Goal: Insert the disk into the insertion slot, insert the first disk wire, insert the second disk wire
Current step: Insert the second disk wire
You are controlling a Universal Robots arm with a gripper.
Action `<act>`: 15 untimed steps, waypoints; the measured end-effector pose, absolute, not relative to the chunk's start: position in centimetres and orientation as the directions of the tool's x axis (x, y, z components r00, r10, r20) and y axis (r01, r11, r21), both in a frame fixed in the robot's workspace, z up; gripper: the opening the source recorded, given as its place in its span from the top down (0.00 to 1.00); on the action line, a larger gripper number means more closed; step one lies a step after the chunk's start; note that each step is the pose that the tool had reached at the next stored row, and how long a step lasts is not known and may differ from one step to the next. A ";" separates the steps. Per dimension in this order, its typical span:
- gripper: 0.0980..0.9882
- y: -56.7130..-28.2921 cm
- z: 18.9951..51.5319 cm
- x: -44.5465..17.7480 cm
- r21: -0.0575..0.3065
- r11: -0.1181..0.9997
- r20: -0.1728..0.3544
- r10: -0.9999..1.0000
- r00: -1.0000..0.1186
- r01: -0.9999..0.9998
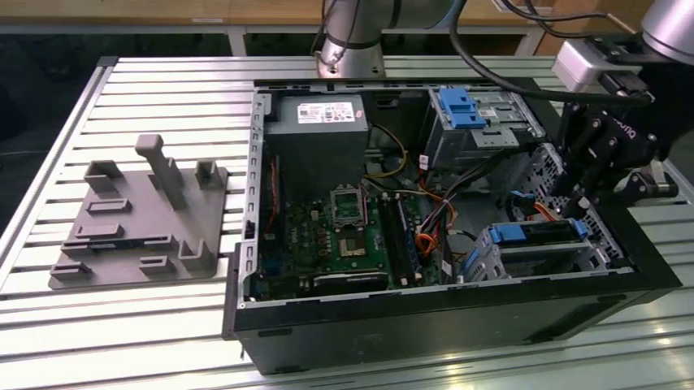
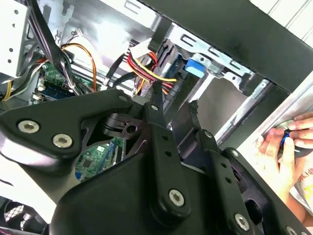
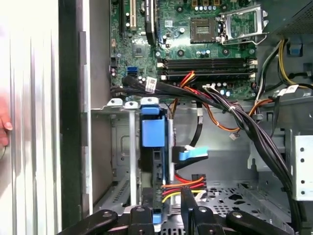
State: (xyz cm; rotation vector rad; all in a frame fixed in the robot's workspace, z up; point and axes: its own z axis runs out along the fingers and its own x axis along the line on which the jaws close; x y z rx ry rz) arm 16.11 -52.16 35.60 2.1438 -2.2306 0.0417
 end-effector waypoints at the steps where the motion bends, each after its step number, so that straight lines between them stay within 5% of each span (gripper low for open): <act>1: 0.70 -51.9 35.6 16.1 0.013 0.040 0.063 -0.997 -0.039 -0.999; 10: 0.70 -49.7 35.6 16.0 0.006 0.042 0.211 -0.977 -0.039 -0.999; 15: 0.70 -47.9 35.6 15.8 -0.038 0.042 0.215 -0.975 -0.049 -0.998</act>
